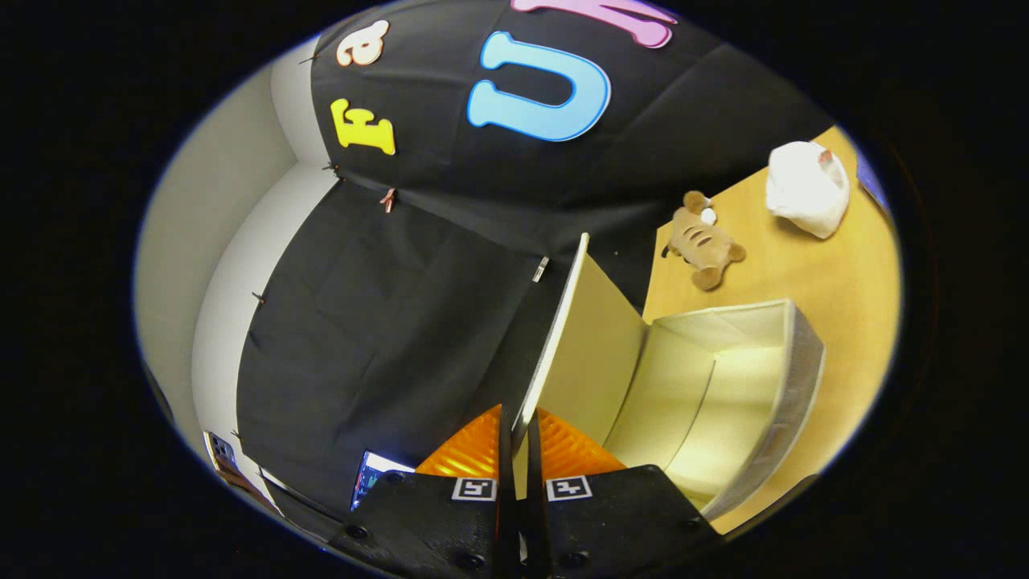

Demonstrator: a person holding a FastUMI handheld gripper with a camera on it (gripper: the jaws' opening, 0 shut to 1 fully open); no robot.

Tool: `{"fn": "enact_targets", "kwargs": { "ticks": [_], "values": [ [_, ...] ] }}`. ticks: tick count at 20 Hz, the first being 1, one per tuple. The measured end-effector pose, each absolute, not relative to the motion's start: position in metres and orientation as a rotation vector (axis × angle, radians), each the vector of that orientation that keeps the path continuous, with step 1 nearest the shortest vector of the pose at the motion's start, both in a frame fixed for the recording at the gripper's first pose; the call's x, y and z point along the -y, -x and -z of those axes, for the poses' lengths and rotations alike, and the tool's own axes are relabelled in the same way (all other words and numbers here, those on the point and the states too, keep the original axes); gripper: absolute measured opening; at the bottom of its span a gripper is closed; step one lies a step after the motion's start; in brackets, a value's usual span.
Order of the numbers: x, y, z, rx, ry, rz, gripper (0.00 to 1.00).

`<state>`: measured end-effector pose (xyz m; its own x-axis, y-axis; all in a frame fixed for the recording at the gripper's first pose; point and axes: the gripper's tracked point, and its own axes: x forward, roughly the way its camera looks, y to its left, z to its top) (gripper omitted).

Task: Open the storage box then place both shoes into the box .Put the left shoe in first, then the right shoe, with the right side of both shoes facing outward in a uniform manner.

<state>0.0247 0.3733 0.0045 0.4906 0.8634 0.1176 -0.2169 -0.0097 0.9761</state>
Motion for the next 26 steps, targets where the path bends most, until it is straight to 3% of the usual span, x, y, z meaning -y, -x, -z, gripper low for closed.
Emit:
{"fn": "enact_targets", "kwargs": {
  "ticks": [9,11,15,16,18,22,25,26],
  "values": [
    [-0.454,-0.034,-0.042,-0.571,-1.219,-1.013,0.09],
    [-0.467,-0.033,-0.041,-0.573,-1.189,-1.014,0.16],
    [-0.480,-0.031,-0.037,-0.609,-1.175,-1.007,0.48],
    [-0.482,-0.031,-0.034,-0.622,-1.166,-1.001,0.63],
    [-0.483,-0.031,-0.029,-0.626,-1.139,-0.991,0.75],
    [-0.464,-0.031,-0.027,-0.587,-1.073,-0.950,0.90],
    [-0.438,-0.032,-0.026,-0.540,-1.004,-0.902,0.91],
    [-0.428,-0.031,-0.028,-0.520,-0.981,-0.891,0.96]
  ]
}}
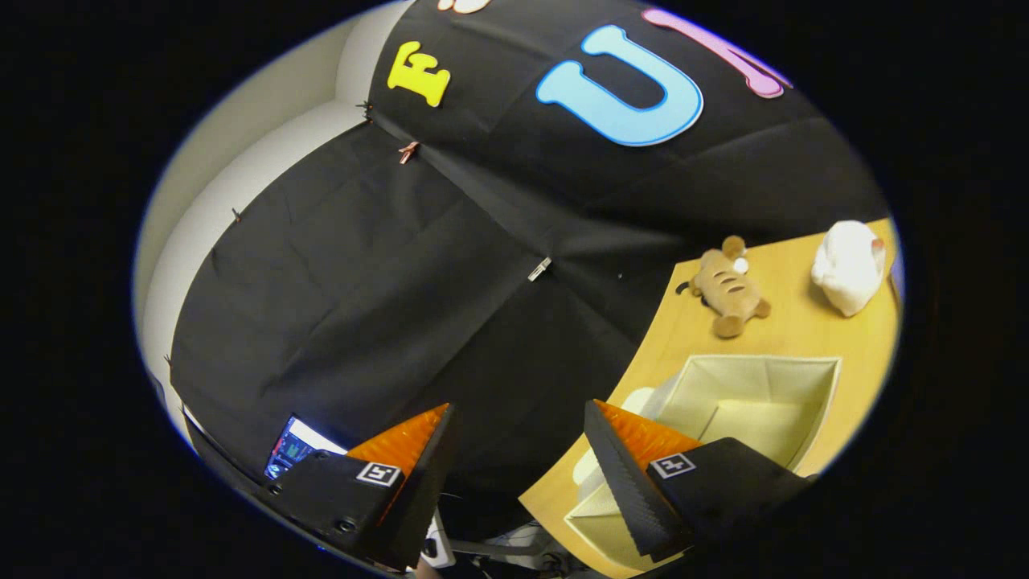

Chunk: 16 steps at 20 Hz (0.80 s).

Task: Open the storage box then place both shoes into the box .Put the left shoe in first, then the right shoe, with the right side of both shoes facing outward in a uniform manner.

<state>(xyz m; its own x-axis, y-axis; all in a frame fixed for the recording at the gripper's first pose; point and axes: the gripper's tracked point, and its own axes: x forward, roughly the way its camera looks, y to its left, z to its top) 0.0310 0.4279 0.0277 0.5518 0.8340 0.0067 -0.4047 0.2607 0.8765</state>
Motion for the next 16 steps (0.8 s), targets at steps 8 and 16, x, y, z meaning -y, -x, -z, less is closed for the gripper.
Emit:
{"fn": "enact_targets", "kwargs": {
  "ticks": [8,16],
  "values": [
    [-0.329,-0.005,-0.005,-0.458,-0.730,-0.752,0.97],
    [-0.207,0.035,0.070,-0.505,-0.555,-0.518,0.97]
  ]
}}
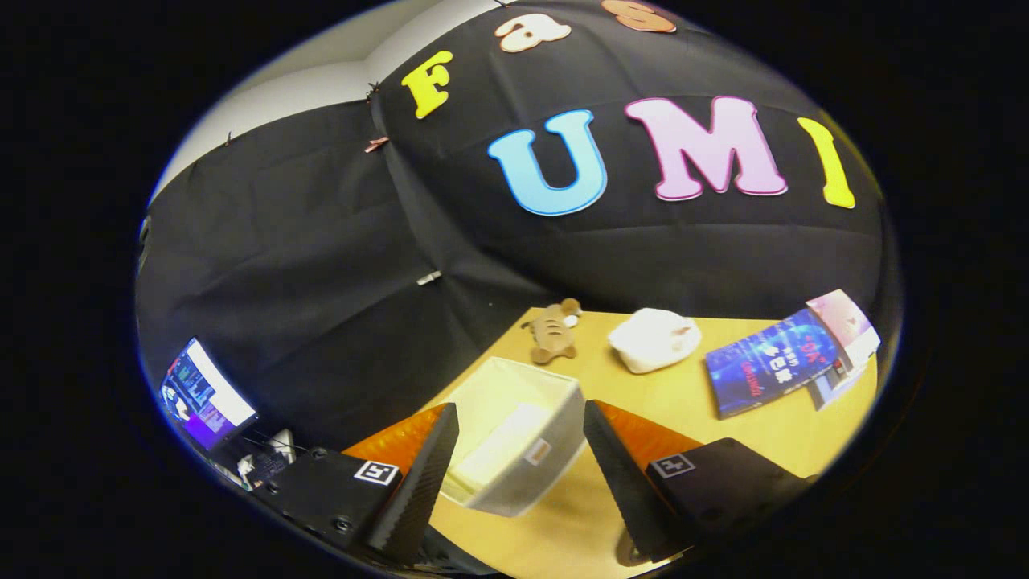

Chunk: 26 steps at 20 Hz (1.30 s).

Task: Open the storage box then place both shoes into the box .Put the left shoe in first, then the right shoe, with the right side of both shoes facing outward in a uniform manner.

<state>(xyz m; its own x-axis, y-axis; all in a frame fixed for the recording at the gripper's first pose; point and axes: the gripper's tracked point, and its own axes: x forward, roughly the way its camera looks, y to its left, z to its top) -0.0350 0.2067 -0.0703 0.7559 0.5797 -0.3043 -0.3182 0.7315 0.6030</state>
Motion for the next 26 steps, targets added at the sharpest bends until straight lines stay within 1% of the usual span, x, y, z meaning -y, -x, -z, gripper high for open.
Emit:
{"fn": "enact_targets", "kwargs": {
  "ticks": [4,7,13,14,18,21,22,24,25,26],
  "values": [
    [-0.158,0.065,0.140,-0.592,-0.393,-0.416,0.97],
    [-0.141,0.095,0.191,-0.692,-0.301,-0.392,0.96],
    [-0.145,0.115,0.283,-0.848,-0.187,-0.390,0.87],
    [-0.145,0.115,0.298,-0.872,-0.167,-0.384,0.83],
    [-0.155,0.104,0.347,-0.940,-0.151,-0.352,0.74],
    [-0.161,0.093,0.371,-0.977,-0.148,-0.324,0.61],
    [-0.160,0.087,0.375,-0.977,-0.149,-0.301,0.48],
    [-0.163,0.080,0.383,-0.997,-0.182,-0.266,0.33],
    [-0.161,0.078,0.386,-1.012,-0.183,-0.242,0.32],
    [-0.153,0.078,0.385,-1.017,-0.175,-0.208,0.23]
  ]
}}
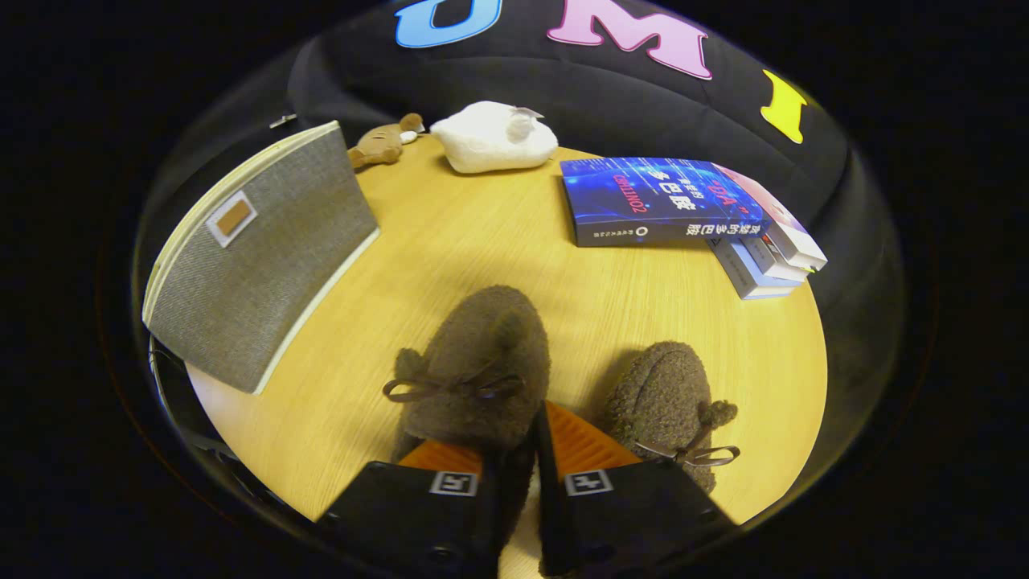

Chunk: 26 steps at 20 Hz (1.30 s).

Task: Open the storage box then place both shoes into the box .Put the left shoe in first, then the right shoe, with the right side of both shoes facing outward in a uniform manner.

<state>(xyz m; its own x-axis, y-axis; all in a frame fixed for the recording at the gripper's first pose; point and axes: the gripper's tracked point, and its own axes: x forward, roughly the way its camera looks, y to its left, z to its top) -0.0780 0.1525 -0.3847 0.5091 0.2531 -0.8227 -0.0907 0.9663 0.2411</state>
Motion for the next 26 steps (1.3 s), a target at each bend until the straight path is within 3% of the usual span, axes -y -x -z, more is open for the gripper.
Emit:
{"fn": "enact_targets", "kwargs": {
  "ticks": [2,8,16,22,26],
  "values": [
    [-0.154,0.075,0.391,-1.022,-0.215,-0.175,0.06],
    [-0.155,0.079,0.353,-0.981,-0.321,-0.141,0.05],
    [-0.147,0.049,0.213,-0.836,-0.424,-0.106,0.05],
    [-0.201,0.010,0.100,-0.743,-0.535,-0.176,0.05],
    [-0.258,-0.011,0.081,-0.775,-0.574,-0.187,0.05]
  ]
}}
